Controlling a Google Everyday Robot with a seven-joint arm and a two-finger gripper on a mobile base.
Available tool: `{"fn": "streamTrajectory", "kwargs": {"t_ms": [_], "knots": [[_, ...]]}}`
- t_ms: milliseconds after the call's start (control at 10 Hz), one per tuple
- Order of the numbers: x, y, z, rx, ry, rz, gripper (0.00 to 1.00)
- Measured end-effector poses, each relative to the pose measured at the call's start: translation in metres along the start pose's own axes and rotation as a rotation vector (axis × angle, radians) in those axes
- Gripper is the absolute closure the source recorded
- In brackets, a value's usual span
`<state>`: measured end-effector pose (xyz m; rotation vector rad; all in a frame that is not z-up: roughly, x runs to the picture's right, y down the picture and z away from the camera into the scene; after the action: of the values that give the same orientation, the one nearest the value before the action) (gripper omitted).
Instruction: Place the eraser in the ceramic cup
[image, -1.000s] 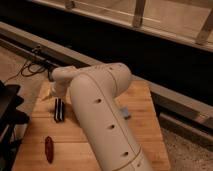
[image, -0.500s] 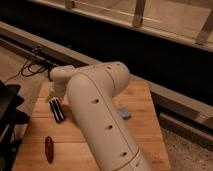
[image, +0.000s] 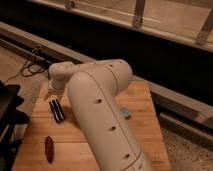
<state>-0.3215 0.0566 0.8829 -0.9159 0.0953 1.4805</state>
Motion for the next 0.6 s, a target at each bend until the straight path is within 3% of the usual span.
{"fn": "streamTrajectory", "kwargs": {"t_ms": [100, 300, 400, 600], "knots": [[-0.001, -0.003, 0.001, 0.012, -0.003, -0.007, 0.25], [0.002, -0.002, 0.008, 0.085, 0.009, -0.064, 0.20], [0.006, -0.006, 0.013, 0.101, 0.018, -0.068, 0.20], [0.009, -0.011, 0.018, 0.100, 0.026, -0.078, 0.20]]}}
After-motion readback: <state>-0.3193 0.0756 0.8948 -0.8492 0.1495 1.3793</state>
